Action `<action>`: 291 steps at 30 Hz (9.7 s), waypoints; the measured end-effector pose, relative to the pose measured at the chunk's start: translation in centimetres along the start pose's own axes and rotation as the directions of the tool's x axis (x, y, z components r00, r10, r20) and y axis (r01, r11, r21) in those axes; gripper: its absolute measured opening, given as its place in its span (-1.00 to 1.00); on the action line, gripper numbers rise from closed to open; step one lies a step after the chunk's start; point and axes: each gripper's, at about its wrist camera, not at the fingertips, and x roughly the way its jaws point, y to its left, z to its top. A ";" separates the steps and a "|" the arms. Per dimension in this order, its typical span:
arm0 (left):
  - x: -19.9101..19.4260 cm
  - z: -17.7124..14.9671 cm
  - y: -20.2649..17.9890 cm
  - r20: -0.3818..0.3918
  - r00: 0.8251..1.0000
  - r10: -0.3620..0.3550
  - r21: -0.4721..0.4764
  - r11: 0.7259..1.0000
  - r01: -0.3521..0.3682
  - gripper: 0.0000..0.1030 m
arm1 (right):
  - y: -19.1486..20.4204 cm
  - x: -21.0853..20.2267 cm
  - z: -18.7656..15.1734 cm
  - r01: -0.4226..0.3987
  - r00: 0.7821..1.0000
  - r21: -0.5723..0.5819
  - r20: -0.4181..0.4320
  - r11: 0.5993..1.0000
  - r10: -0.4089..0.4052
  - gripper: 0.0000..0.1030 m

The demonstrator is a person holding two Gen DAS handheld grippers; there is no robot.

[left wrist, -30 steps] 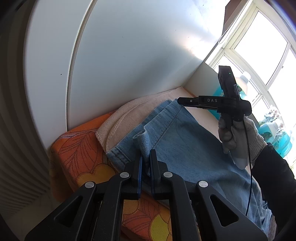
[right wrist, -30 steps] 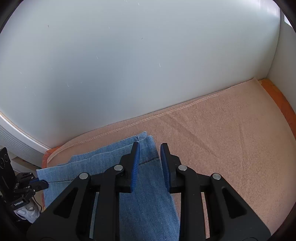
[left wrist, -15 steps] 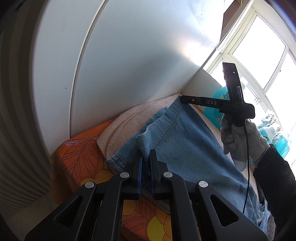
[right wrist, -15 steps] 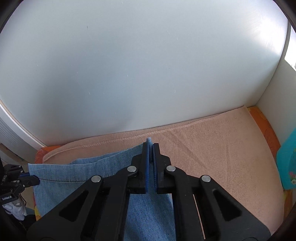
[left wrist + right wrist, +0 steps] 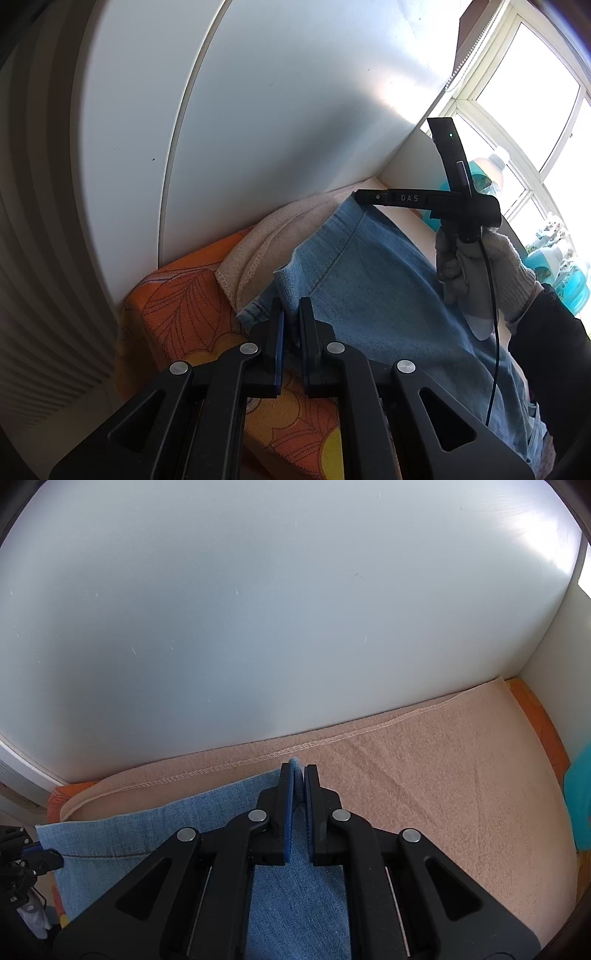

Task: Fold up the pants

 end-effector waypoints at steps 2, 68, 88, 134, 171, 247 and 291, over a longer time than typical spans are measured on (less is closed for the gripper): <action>-0.3 0.2 0.0 -0.001 1.000 0.010 0.010 1.000 -0.010 -0.84 | -0.3 -1.3 0.0 0.013 1.000 0.003 0.019 1.000 -0.013 -0.88; 1.7 -21.3 -45.7 -0.817 0.460 -0.347 0.314 0.402 0.860 -0.24 | -22.5 -48.9 -57.7 0.274 0.835 0.945 -0.140 0.180 -0.532 0.27; 3.5 -22.5 -42.1 -0.879 0.328 -0.345 0.172 0.413 0.894 -0.29 | -30.8 -36.2 -52.5 0.729 0.670 0.669 -0.654 0.147 -0.351 0.27; -3.5 -26.5 -43.1 -0.836 0.484 -0.258 0.459 0.152 0.875 -0.89 | -1.8 -52.1 -81.8 -0.142 0.686 0.954 -0.097 -0.264 -0.721 -0.33; -3.6 -25.3 -42.1 -0.856 0.455 -0.245 0.420 0.184 0.889 -0.79 | -4.6 -49.5 -80.8 -0.211 0.663 0.940 -0.066 -0.270 -0.746 -0.59; 1.9 -16.7 -30.4 -0.669 0.714 -0.207 0.597 0.421 0.682 -0.42 | -23.4 -38.6 -56.5 0.548 0.833 0.583 -0.314 0.600 -0.456 -0.83; 3.2 -2.1 -19.3 -0.402 0.895 -0.193 0.543 0.737 0.403 -0.40 | -0.2 -42.1 -45.5 0.241 0.876 0.591 0.209 0.769 -0.435 -0.15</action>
